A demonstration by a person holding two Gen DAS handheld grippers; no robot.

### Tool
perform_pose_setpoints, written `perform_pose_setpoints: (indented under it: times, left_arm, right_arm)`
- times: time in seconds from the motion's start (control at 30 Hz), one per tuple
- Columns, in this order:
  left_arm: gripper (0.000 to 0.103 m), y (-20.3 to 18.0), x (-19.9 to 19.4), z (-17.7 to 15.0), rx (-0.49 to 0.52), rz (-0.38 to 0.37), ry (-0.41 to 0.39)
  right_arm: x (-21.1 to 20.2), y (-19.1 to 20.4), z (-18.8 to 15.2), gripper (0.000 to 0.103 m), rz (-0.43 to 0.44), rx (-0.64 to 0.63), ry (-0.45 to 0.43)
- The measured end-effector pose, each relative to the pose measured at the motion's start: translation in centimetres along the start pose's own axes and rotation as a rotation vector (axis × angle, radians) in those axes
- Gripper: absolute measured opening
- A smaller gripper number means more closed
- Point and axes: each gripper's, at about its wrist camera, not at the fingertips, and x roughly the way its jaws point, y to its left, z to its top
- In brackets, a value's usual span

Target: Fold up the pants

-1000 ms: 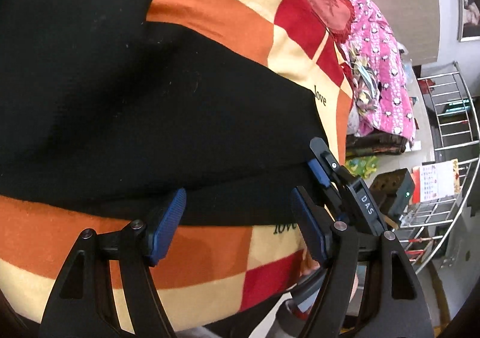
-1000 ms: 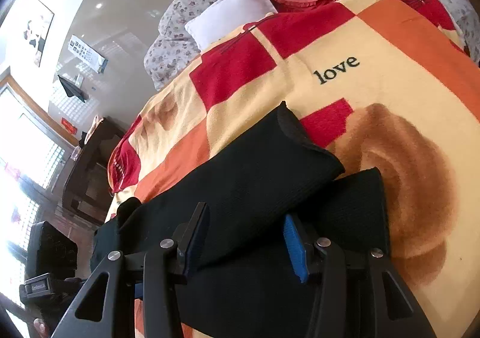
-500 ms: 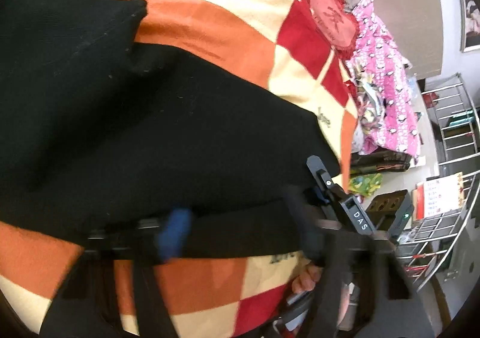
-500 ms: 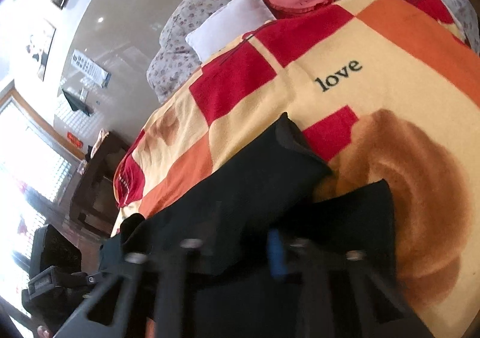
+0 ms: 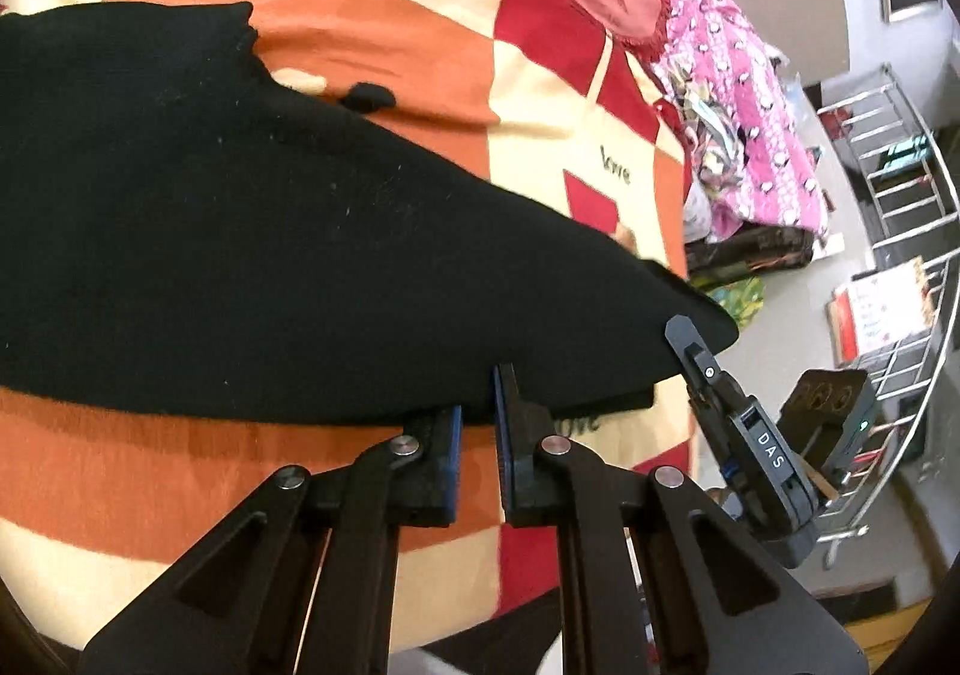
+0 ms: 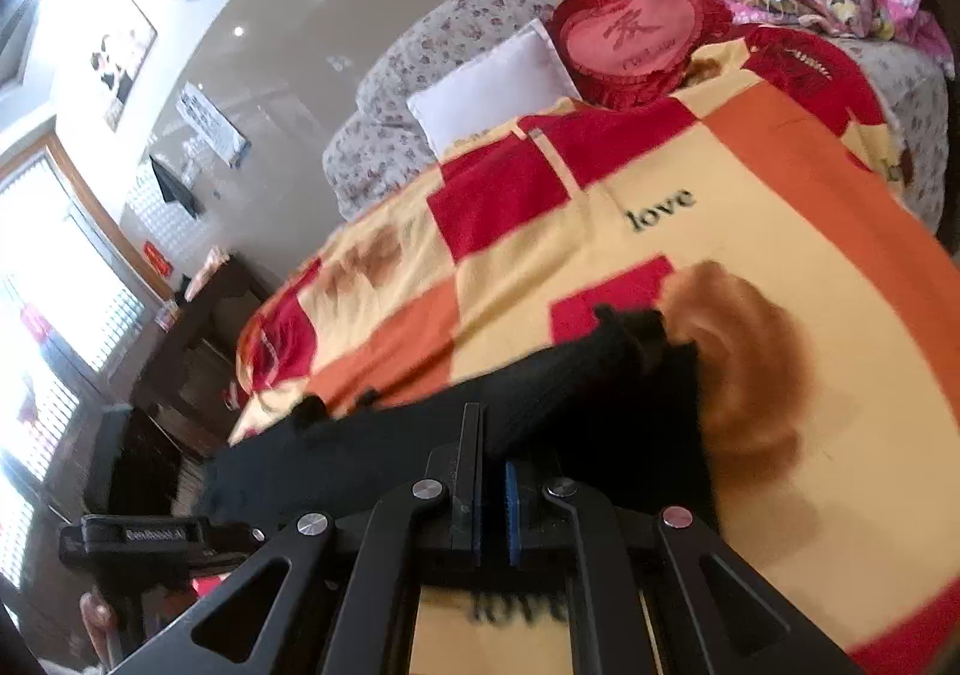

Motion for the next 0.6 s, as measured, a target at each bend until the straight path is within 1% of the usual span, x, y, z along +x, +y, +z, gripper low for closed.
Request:
perform_pose_setpoints:
  times: [0.07,0.1,0.13,0.2,0.23,0.27,0.3,0.37,0.43,0.5,0.53,0.57,0.6]
  left_arm:
    - [0.008,0.5,1.4,-0.5,-0.006,0.029,0.032]
    - [0.008,0.8,1.8,-0.6,-0.012,0.026,0.042]
    - [0.008,0.9,1.7,-0.7,-0.011,0.021,0.029]
    - [0.008,0.4,1.5,-0.7,0.021,0.039,0.024]
    - [0.008,0.4,1.4,-0.7,0.028,0.044,0.023]
    - [0.008,0.3,1.3,-0.8,0.036,0.052,0.023]
    - [0.008,0.1,1.1,-0.9,0.048,0.059,0.028]
    - [0.008,-0.3,0.5,-1.1,0.073,0.074,0.023]
    - [0.009,-0.8,-0.5,-1.2,0.109,0.107,0.010]
    - [0.009,-1.2,-1.7,-1.2,0.145,0.120,-0.008]
    - [0.010,-1.4,-2.5,-1.0,0.166,0.138,-0.025]
    - [0.015,-1.5,-3.2,-0.8,0.186,0.159,-0.047]
    - [0.017,-1.4,-3.9,-0.6,0.198,0.177,-0.071]
  right_arm:
    - [0.7,-0.8,-0.9,0.005,-0.043,0.015,0.032]
    - [0.9,-1.2,-1.3,0.005,-0.064,0.021,0.043]
    - [0.9,-1.5,-1.6,0.005,-0.075,0.030,0.045]
    - [0.8,-2.2,-1.6,0.005,-0.086,0.047,0.046]
    - [0.7,-2.5,-1.5,0.005,-0.109,0.054,0.056]
    - [0.4,-2.8,-1.3,0.008,-0.130,0.063,0.057]
    - [-0.1,-3.1,-1.3,0.010,-0.152,0.075,0.049]
    - [-1.8,-3.6,-0.9,0.017,-0.211,0.087,0.006]
    - [-3.3,-3.8,-0.1,0.021,-0.286,0.084,-0.034]
    - [-4.1,-3.5,0.6,0.022,-0.280,0.073,-0.062]
    - [-4.2,-3.0,1.0,0.023,-0.260,0.058,-0.068]
    - [-4.0,-2.5,1.4,0.025,-0.251,0.040,-0.065]
    - [-3.6,-2.0,1.6,0.027,-0.248,0.016,-0.058]
